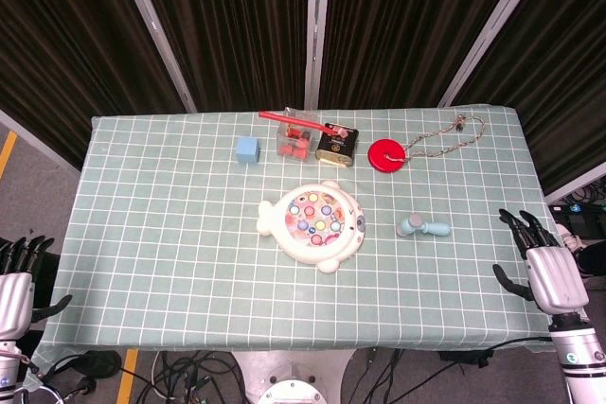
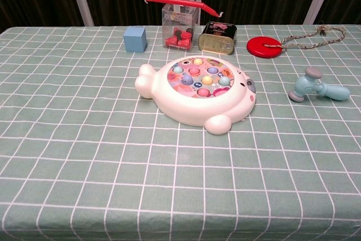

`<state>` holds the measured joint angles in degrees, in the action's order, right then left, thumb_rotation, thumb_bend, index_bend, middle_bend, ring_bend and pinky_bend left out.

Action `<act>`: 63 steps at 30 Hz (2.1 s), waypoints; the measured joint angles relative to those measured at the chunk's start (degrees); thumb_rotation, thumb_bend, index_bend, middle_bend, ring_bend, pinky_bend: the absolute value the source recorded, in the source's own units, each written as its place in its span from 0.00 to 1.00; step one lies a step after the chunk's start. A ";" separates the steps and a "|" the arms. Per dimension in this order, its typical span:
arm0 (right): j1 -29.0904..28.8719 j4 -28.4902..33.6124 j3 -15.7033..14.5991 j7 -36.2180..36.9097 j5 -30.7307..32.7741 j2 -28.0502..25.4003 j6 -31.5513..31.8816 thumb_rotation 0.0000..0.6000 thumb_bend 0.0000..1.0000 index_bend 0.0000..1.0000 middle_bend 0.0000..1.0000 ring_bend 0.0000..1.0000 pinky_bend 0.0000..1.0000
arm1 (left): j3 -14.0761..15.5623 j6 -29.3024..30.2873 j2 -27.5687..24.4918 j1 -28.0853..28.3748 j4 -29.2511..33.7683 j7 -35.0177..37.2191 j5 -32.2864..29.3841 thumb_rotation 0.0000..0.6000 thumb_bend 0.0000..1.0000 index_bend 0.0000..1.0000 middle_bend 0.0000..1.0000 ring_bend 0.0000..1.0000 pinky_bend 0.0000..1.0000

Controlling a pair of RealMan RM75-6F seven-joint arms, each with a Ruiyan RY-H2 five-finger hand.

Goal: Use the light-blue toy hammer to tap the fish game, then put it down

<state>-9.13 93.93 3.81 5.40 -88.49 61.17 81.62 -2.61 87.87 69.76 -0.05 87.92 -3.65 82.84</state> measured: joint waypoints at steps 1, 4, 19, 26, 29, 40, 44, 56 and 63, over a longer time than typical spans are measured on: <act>-0.17 -0.02 0.05 -0.03 0.11 0.04 -0.31 1.00 0.23 0.04 0.18 0.07 0.23 | -0.03 -0.14 0.01 0.10 0.02 -0.08 -0.04 1.00 0.10 0.15 0.11 0.05 0.08; -0.69 -0.14 0.12 -0.08 0.44 0.17 -1.39 1.00 0.23 0.04 0.18 0.07 0.23 | -0.10 -0.55 0.06 0.26 0.02 -0.24 -0.33 1.00 0.10 0.15 0.11 0.05 0.08; -7.26 -1.04 1.87 -0.73 2.66 0.28 -11.66 1.00 0.21 0.04 0.18 0.07 0.22 | 0.11 -0.44 -0.01 0.19 0.49 -0.10 -0.14 1.00 0.10 0.15 0.11 0.05 0.08; -15.69 -6.77 3.77 -1.14 7.06 4.23 -24.82 1.00 0.19 0.11 0.23 0.09 0.23 | 0.39 -1.09 0.33 -0.12 -0.29 0.77 -1.01 1.00 0.10 0.15 0.11 0.05 0.08; -18.61 -10.69 4.16 -1.48 8.57 7.34 -28.63 1.00 0.19 0.15 0.26 0.11 0.25 | 0.38 -1.30 0.36 -0.17 -0.70 1.17 -1.24 1.00 0.10 0.15 0.11 0.05 0.08; -24.61 -19.37 2.87 -1.70 11.34 14.81 -37.76 1.00 0.19 0.25 0.31 0.14 0.27 | 0.40 -3.28 1.00 0.76 -2.00 2.38 -1.35 1.00 0.10 0.15 0.11 0.05 0.08; -25.53 -21.58 2.97 -1.01 11.97 16.71 -38.31 1.00 0.20 0.30 0.32 0.17 0.28 | 0.32 -3.38 1.24 0.91 -2.57 2.79 -1.35 1.00 0.10 0.15 0.11 0.05 0.08; -26.90 -25.29 2.63 -2.01 13.92 19.52 -39.30 1.00 0.25 0.43 0.39 0.26 0.35 | 0.48 -3.66 2.15 0.79 -4.46 4.31 -1.54 1.00 0.10 0.14 0.11 0.05 0.08; -26.90 -25.29 2.63 -3.04 14.97 19.70 -38.76 1.00 0.27 0.47 0.40 0.29 0.38 | 0.40 -3.71 2.50 0.84 -5.31 5.11 -1.51 1.00 0.10 0.14 0.11 0.05 0.08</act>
<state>-36.04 68.64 6.44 2.36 -73.52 80.87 42.86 -2.21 84.16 72.27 0.79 82.60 1.45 81.33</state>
